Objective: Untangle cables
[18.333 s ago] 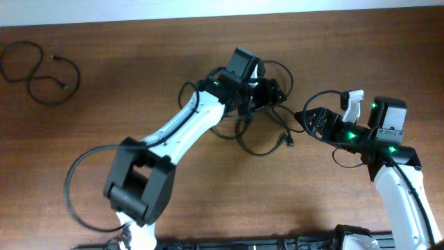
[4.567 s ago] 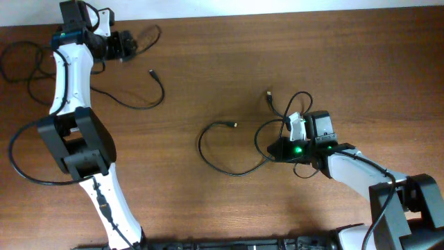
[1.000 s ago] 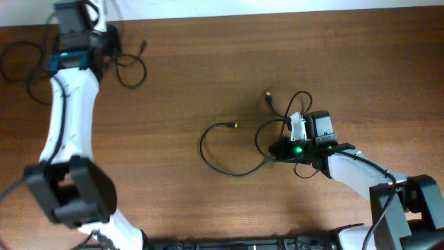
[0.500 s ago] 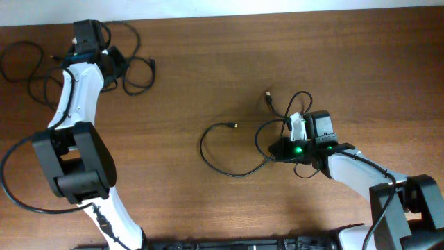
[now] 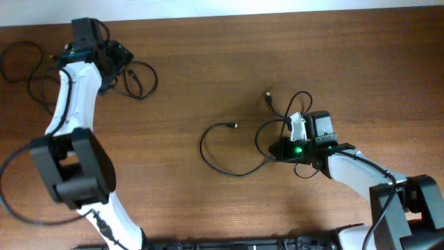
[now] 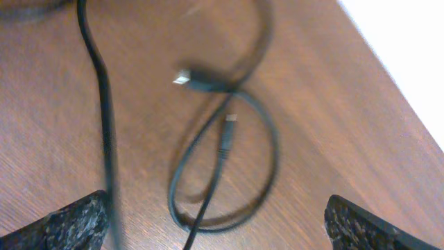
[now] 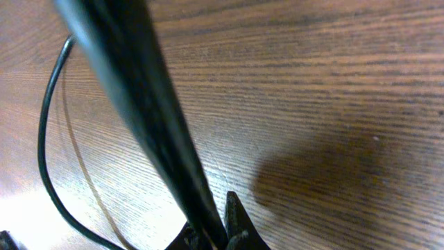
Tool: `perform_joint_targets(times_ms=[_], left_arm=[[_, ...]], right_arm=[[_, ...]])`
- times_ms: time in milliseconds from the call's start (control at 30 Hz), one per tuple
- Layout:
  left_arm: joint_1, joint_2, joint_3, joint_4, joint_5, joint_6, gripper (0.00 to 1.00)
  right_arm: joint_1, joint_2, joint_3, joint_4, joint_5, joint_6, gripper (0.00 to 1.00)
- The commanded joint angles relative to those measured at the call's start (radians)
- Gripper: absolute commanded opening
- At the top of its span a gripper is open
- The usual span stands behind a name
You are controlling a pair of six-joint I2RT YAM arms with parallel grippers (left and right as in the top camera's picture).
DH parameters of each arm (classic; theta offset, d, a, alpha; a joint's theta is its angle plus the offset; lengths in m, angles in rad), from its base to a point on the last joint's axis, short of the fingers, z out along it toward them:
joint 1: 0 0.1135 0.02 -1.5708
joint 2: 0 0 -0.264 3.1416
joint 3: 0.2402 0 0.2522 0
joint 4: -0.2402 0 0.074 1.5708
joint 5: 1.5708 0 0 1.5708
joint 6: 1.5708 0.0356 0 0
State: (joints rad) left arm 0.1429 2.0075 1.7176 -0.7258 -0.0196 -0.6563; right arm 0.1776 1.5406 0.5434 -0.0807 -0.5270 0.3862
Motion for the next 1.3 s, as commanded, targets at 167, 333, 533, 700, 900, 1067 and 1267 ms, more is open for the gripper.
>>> perform_joint_targets(times_ms=[167, 333, 533, 700, 900, 1067, 1267], left_arm=[[-0.053, -0.17, 0.048, -0.202, 0.2, 0.332, 0.99], [-0.111, -0.17, 0.048, -0.246, 0.318, 0.305, 0.99], [-0.241, -0.17, 0.048, -0.245, 0.39, 0.306, 0.99], [-0.364, -0.17, 0.048, -0.244, 0.389, 0.34, 0.99], [-0.515, -0.169, 0.047, -0.234, 0.238, 0.412, 0.99], [-0.654, -0.139, 0.046, -0.207, 0.112, 0.454, 0.99], [-0.806, 0.014, 0.045, -0.18, 0.1, 0.452, 0.96]], right_arm=[[0.005, -0.01, 0.121, 0.005, -0.058, -0.005, 0.04], [0.005, -0.01, 0.228, -0.03, -0.067, -0.005, 0.04], [0.003, -0.016, 0.261, -0.132, -0.068, -0.005, 0.45], [-0.092, -0.139, 0.267, -0.293, -0.068, -0.015, 0.79], [-0.248, -0.312, 0.267, -0.528, -0.021, -0.015, 0.87], [-0.344, -0.356, 0.267, -0.687, 0.137, -0.015, 0.88], [-0.482, -0.355, 0.267, -0.759, 0.148, -0.016, 0.88]])
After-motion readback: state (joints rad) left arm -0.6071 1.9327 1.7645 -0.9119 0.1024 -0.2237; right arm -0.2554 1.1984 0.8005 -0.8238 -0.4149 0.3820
